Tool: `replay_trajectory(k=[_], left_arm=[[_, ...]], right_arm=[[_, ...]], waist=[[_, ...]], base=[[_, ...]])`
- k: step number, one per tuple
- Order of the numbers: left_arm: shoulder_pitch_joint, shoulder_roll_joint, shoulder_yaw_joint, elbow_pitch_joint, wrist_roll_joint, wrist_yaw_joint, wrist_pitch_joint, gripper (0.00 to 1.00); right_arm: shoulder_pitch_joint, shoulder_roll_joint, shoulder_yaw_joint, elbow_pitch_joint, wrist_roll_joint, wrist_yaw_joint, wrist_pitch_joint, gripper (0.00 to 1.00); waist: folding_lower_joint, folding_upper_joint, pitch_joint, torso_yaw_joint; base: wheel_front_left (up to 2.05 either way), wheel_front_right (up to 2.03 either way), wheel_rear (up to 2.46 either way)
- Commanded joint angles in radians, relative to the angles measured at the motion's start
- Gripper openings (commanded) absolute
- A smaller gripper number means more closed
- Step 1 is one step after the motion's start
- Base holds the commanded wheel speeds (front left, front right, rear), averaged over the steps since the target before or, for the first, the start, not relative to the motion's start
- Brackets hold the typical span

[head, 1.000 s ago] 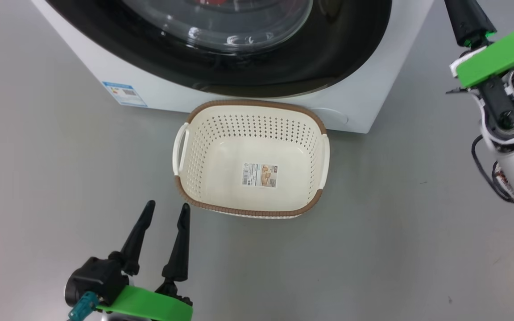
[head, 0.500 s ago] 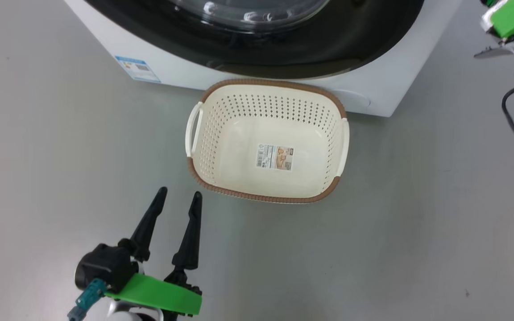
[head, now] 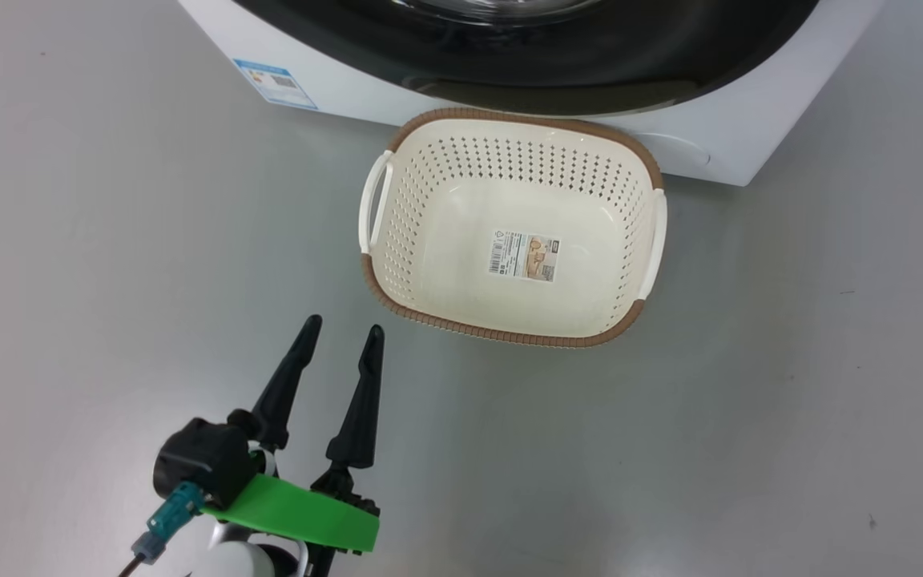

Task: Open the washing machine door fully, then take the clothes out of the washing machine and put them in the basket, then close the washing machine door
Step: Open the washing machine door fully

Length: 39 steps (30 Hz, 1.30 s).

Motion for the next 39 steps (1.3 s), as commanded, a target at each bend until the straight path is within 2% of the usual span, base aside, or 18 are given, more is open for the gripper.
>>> replay_trajectory(k=[1, 18, 39], left_arm=[[-0.014, 0.015, 0.025, -0.025, -0.008, -0.007, -0.012, 1.0], [-0.022, 0.015, 0.018, -0.029, -0.015, -0.001, -0.012, 1.0], [0.033, 0.015, 0.024, -0.027, -0.009, 0.004, -0.012, 1.0]], right_arm=[[-0.008, 0.023, 0.015, -0.02, 0.012, 0.008, 0.032, 0.0], [0.034, 0.044, 0.004, -0.071, 0.119, 0.008, 0.254, 0.0], [0.217, 0.094, -0.007, -0.183, 0.137, 0.008, 0.378, 0.0]], waist=[[0.0, 0.0, 0.009, 0.006], [0.0, 0.0, -0.007, -0.001], [0.0, 0.0, -0.11, -0.011]], base=[[0.0, 0.0, 0.0], [0.0, 0.0, 0.0], [0.0, 0.0, 0.0]])
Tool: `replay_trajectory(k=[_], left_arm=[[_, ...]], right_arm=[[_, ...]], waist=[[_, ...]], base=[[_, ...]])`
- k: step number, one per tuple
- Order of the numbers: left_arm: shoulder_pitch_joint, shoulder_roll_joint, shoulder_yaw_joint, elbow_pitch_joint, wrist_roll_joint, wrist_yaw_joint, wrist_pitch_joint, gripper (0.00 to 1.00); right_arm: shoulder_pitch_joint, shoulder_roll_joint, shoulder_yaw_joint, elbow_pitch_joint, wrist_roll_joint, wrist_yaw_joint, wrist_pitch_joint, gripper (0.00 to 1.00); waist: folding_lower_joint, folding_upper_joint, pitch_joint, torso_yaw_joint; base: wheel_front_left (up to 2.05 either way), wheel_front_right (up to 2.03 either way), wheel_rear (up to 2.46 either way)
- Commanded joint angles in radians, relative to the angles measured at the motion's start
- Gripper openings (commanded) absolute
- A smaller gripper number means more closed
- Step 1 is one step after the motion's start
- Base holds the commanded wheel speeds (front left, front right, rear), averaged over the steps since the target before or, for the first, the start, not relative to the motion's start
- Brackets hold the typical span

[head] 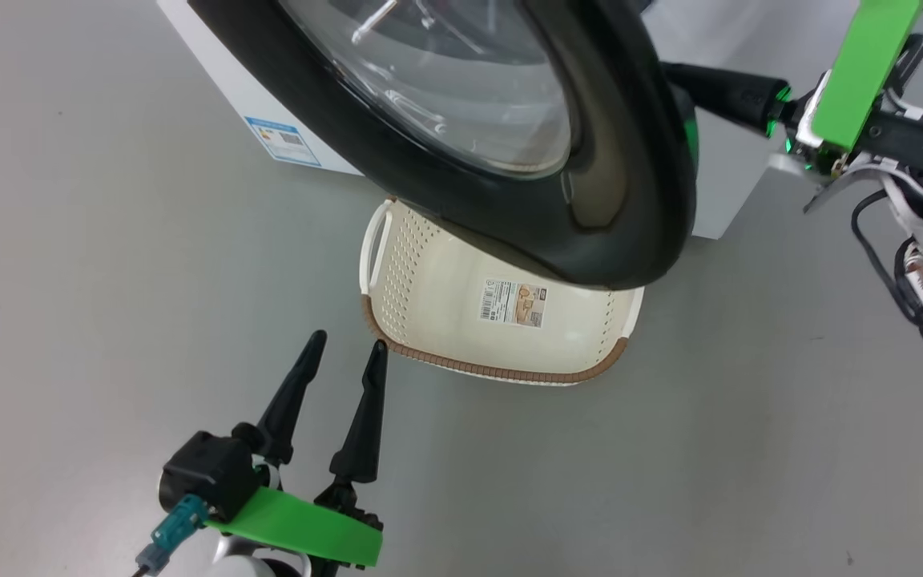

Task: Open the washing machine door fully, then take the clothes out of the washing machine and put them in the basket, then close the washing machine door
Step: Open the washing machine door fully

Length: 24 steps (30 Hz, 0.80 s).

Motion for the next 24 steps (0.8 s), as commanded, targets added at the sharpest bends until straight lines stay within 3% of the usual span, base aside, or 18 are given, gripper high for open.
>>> replay_trajectory(k=[1, 24], left_arm=[[0.012, 0.015, 0.033, -0.025, 0.005, 0.003, -0.012, 1.0], [0.053, 0.015, 0.034, -0.035, 0.011, 0.004, -0.012, 1.0]], right_arm=[[0.033, 0.022, -0.005, -0.037, 0.007, 0.008, 0.011, 0.0], [0.163, 0.108, -0.02, -0.11, -0.009, 0.008, 0.105, 0.0]], waist=[[0.0, 0.0, -0.01, 0.001], [0.0, 0.0, -0.07, 0.008]], base=[[0.0, 0.0, 0.0], [0.0, 0.0, 0.0]])
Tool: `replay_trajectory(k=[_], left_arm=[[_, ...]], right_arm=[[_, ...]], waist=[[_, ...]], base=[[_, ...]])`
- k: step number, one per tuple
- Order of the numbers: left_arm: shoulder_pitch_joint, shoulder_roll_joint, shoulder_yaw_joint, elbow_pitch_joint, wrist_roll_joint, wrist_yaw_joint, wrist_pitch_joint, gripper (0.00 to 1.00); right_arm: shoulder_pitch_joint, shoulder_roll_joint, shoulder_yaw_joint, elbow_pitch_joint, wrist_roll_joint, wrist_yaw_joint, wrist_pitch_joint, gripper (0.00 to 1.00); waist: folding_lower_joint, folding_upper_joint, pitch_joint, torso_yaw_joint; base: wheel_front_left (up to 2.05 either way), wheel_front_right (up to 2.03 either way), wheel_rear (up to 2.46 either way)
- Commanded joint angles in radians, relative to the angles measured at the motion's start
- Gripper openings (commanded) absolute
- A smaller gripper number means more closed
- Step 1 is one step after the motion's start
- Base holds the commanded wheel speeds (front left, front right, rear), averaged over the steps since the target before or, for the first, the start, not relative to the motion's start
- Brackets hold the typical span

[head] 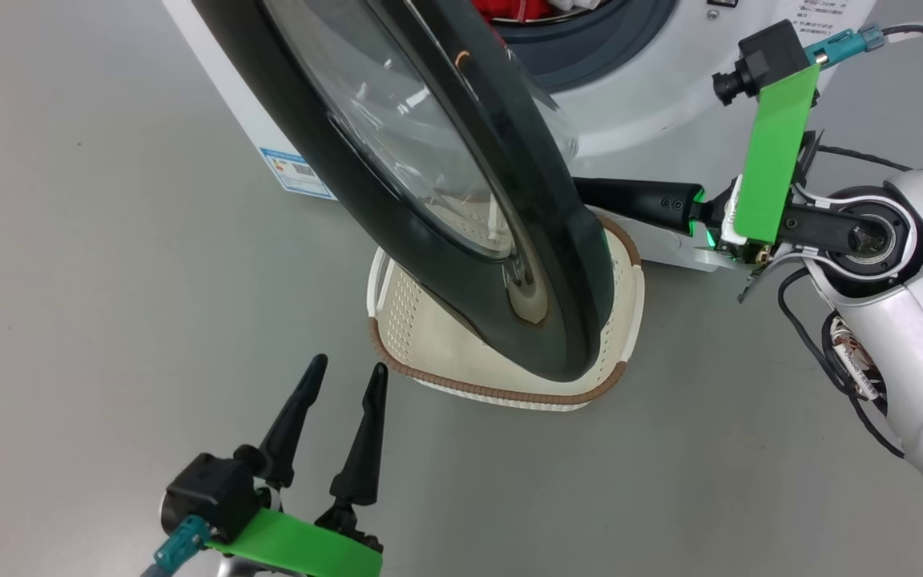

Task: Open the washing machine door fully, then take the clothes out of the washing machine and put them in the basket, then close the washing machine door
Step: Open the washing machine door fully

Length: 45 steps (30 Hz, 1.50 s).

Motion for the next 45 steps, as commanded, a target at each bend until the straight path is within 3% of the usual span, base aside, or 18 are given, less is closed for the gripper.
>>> replay_trajectory(k=[1, 4, 5, 8, 10, 11, 12, 36, 45], left_arm=[[0.004, 0.014, 0.035, -0.028, 0.011, 0.003, -0.012, 1.0], [0.005, 0.014, 0.038, -0.029, 0.013, 0.002, -0.012, 1.0], [0.004, 0.014, 0.039, -0.029, 0.013, 0.001, -0.012, 1.0], [0.001, 0.014, 0.044, -0.026, 0.017, -0.001, -0.012, 1.0], [-0.001, 0.014, 0.049, -0.023, 0.02, -0.004, -0.012, 1.0], [-0.003, 0.014, 0.051, -0.021, 0.021, -0.005, -0.012, 1.0], [-0.005, 0.014, 0.054, -0.019, 0.023, -0.007, -0.012, 1.0], [0.018, 0.014, 0.15, 0.008, 0.065, -0.032, -0.012, 1.0], [0.047, 0.014, 0.182, 0.011, 0.073, -0.035, -0.012, 1.0]], right_arm=[[0.016, 0.02, -0.012, -0.031, -0.005, 0.008, -0.001, 0.0], [0.019, 0.02, -0.026, -0.029, -0.025, 0.008, -0.018, 0.0], [0.021, 0.019, -0.03, -0.027, -0.033, 0.008, -0.026, 0.2], [0.03, 0.016, -0.045, -0.021, -0.048, 0.008, -0.043, 0.47], [0.038, 0.011, -0.053, -0.017, -0.055, 0.008, -0.05, 0.73], [0.042, 0.008, -0.06, -0.014, -0.06, 0.008, -0.057, 0.97], [0.047, 0.004, -0.065, -0.011, -0.064, 0.008, -0.063, 1.0], [0.331, -0.059, -0.11, -0.056, -0.142, 0.008, -0.233, 1.0], [0.466, -0.08, -0.098, -0.082, -0.193, 0.008, -0.35, 1.0]], waist=[[0.0, -0.0001, -0.001, 0.0], [0.0, -0.0001, -0.002, -0.001], [0.0, -0.0001, -0.002, -0.001], [0.0, -0.0001, -0.002, -0.005], [0.0, -0.0001, -0.002, -0.008], [0.0, -0.0001, -0.002, -0.01], [0.0, -0.0001, -0.002, -0.012], [0.0, -0.0001, -0.055, -0.111], [0.0, -0.0001, -0.077, -0.142]], base=[[0.0, 0.0, 0.0], [0.0, 0.0, 0.0], [0.0, 0.0, 0.0], [0.0, 0.0, 0.0], [0.0, 0.0, 0.0], [0.0, 0.0, 0.0], [0.0, 0.0, 0.0], [0.0, 0.0, 0.0], [0.0, 0.0, 0.0]])
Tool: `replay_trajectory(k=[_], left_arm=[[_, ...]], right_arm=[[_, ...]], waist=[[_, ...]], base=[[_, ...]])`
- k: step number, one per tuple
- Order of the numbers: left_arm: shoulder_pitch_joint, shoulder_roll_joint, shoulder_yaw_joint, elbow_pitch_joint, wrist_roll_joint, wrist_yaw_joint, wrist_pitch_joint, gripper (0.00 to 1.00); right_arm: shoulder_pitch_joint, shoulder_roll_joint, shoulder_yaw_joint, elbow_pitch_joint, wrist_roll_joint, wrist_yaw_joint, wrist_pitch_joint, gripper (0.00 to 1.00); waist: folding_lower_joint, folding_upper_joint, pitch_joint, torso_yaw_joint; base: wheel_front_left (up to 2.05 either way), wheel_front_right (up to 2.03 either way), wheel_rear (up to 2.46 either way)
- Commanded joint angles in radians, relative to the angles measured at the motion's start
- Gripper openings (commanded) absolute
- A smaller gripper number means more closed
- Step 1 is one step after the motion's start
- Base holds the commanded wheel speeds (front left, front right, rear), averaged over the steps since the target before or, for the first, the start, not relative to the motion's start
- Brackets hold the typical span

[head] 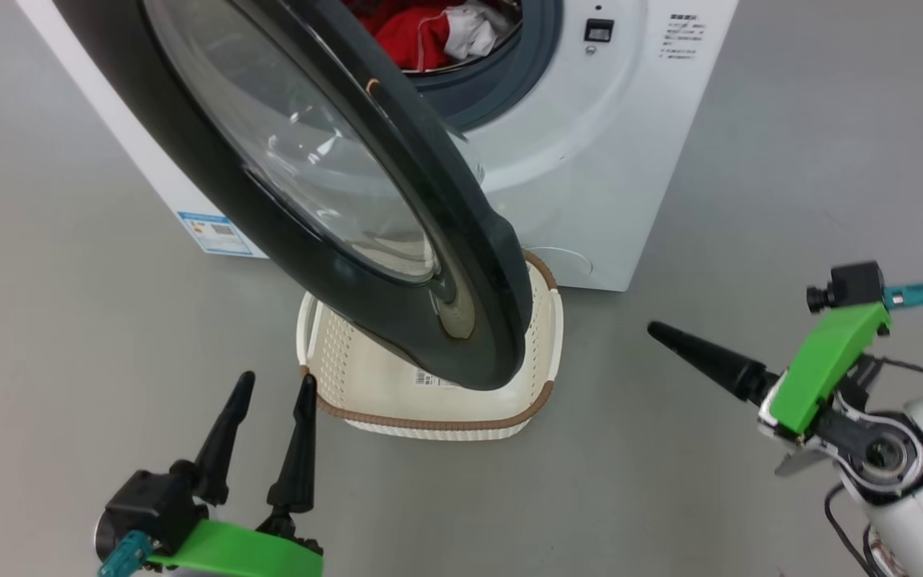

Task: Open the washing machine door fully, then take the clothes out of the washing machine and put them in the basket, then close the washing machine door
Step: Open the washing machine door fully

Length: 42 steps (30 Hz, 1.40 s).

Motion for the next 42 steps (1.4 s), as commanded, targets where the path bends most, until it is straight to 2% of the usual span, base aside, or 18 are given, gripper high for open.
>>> replay_trajectory(k=[1, 12, 20, 25, 30, 34, 42], left_arm=[[0.007, 0.014, 0.038, -0.019, 0.011, -0.006, -0.012, 1.0], [0.043, 0.014, 0.06, -0.013, 0.02, -0.005, -0.012, 1.0], [0.057, 0.014, 0.073, -0.003, 0.021, -0.007, -0.012, 1.0], [0.065, 0.014, 0.077, 0.0, 0.022, -0.007, -0.012, 1.0], [0.066, 0.014, 0.078, 0.0, 0.023, -0.007, -0.012, 1.0], [0.065, 0.014, 0.082, -0.002, 0.025, -0.005, -0.012, 1.0], [0.064, 0.014, 0.092, -0.007, 0.024, -0.005, -0.012, 1.0]], right_arm=[[0.019, -0.018, 0.012, -0.028, -0.016, 0.008, -0.021, 1.0], [0.126, -0.081, 0.119, -0.025, -0.125, 0.008, -0.225, 1.0], [0.141, -0.143, 0.246, -0.037, -0.265, 0.008, -0.456, 1.0], [0.141, -0.16, 0.325, -0.012, -0.304, 0.008, -0.593, 1.0], [0.133, -0.173, 0.355, 0.026, -0.329, 0.008, -0.701, 1.0], [0.126, -0.166, 0.321, 0.073, -0.396, 0.008, -0.745, 1.0], [0.243, -0.052, 0.002, -0.001, -0.71, 0.008, -0.747, 1.0]], waist=[[0.0, 0.0, -0.007, -0.007], [0.0, 0.0, -0.032, -0.038], [0.0, 0.0, -0.048, -0.054], [0.0, 0.0, -0.053, -0.061], [0.0, 0.0, -0.052, -0.062], [0.0, 0.0, -0.05, -0.063], [0.0, 0.0, -0.05, -0.061]], base=[[0.0, 0.0, 0.0], [0.0, 0.0, 0.0], [0.0, 0.0, 0.0], [0.0, 0.0, 0.0], [0.0, 0.0, 0.0], [0.0, 0.0, 0.0], [0.0, 0.0, 0.0]])
